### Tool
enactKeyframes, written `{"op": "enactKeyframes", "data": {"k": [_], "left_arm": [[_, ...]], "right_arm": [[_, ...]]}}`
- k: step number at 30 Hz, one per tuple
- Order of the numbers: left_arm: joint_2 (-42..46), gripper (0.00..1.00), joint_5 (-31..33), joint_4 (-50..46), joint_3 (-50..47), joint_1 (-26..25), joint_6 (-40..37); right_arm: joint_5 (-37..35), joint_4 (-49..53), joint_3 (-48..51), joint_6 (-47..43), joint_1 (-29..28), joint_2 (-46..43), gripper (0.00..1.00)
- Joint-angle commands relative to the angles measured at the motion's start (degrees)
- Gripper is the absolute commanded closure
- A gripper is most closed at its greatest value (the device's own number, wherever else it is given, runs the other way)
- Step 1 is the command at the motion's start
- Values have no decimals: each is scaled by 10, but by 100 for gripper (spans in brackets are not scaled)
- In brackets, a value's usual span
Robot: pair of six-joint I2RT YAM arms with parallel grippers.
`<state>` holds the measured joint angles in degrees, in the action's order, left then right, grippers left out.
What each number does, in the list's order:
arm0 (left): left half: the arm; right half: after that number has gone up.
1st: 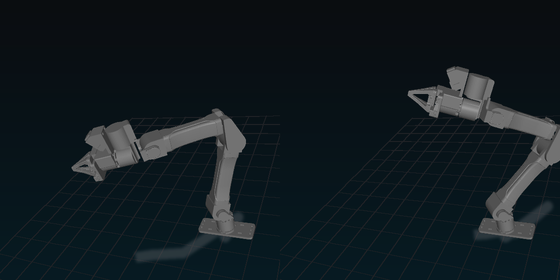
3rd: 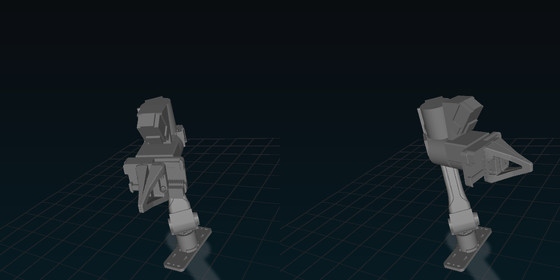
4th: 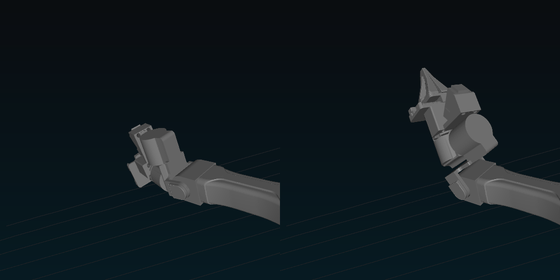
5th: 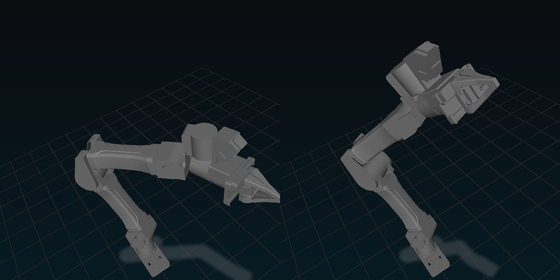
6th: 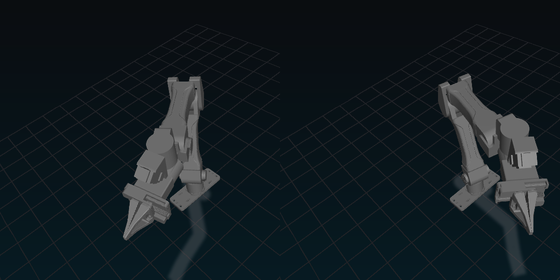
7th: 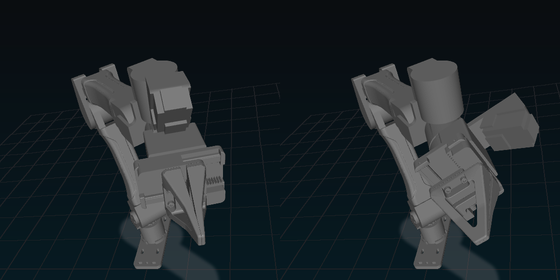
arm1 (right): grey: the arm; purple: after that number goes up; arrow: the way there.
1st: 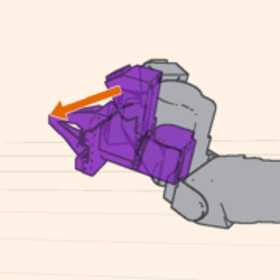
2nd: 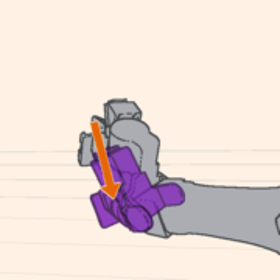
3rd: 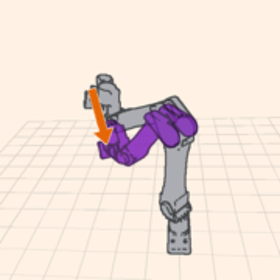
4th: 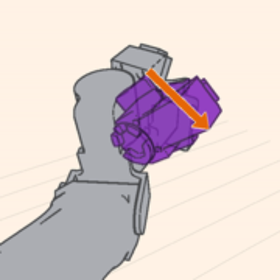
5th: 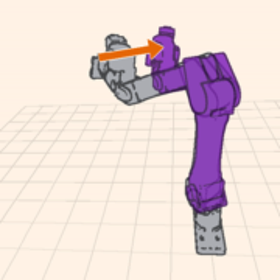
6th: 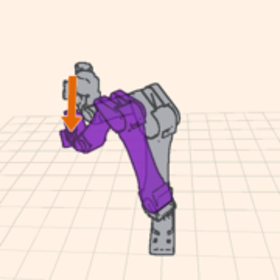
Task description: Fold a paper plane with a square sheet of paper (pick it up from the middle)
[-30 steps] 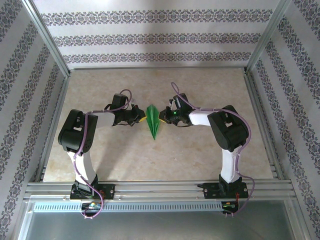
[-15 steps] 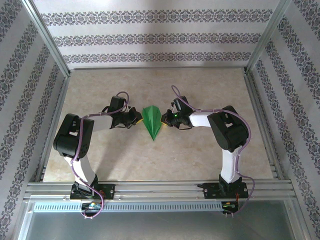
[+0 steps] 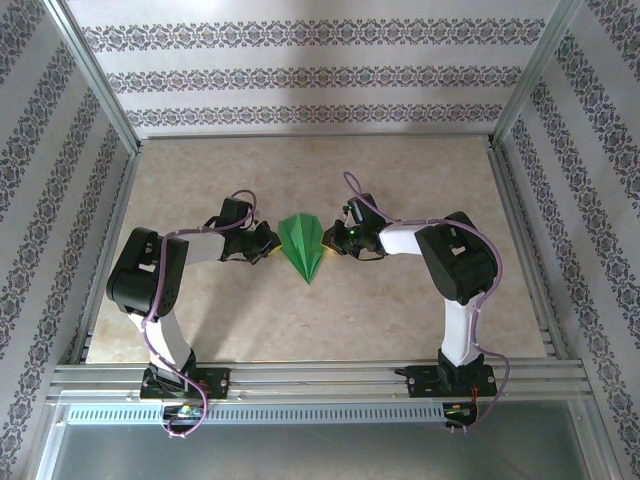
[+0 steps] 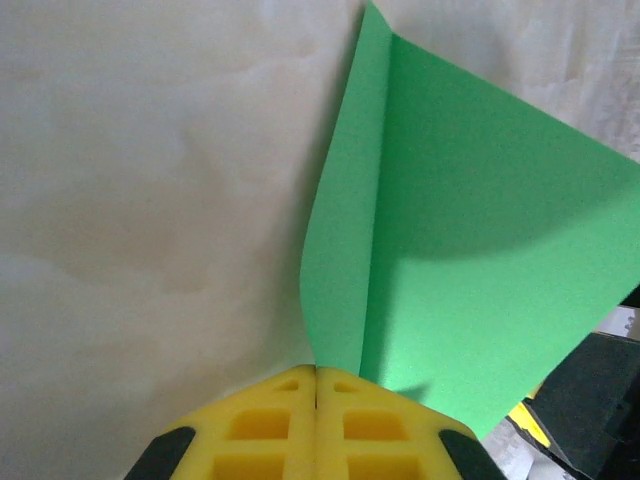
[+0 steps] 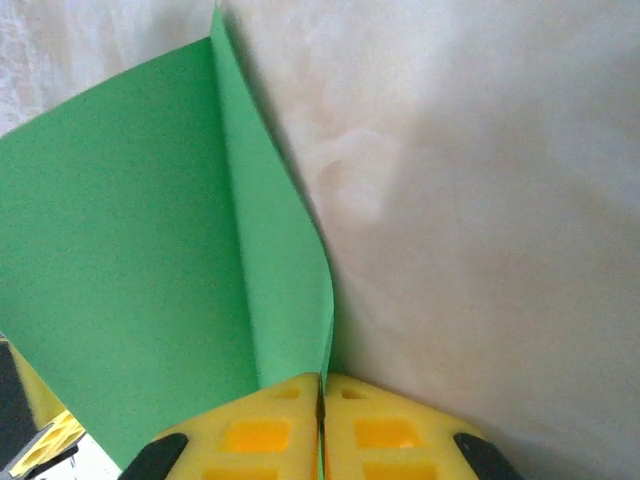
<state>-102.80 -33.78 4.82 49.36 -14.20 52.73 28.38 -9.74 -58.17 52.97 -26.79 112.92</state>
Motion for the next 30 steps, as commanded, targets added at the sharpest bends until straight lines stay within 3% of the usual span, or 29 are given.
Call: {"op": "enactKeyframes", "data": {"k": [1, 7, 13, 17, 26, 30], "left_arm": [[3, 100, 11, -31, 4, -4, -8], [5, 99, 15, -47, 9, -5, -13], [64, 71, 17, -112, 32, -7, -48], [106, 62, 31, -155, 36, -20, -70], [103, 62, 38, -168, 53, -82, -72], [56, 69, 30, -156, 71, -95, -70]], "right_arm": [[-1, -10, 6, 5, -4, -17, 88], [3, -10, 4, 7, -5, -17, 90], [6, -6, 3, 9, -10, -29, 90], [10, -3, -4, 8, -14, -32, 89], [11, -1, -6, 13, -19, -29, 89], [11, -2, -7, 15, -19, -24, 89]]}}
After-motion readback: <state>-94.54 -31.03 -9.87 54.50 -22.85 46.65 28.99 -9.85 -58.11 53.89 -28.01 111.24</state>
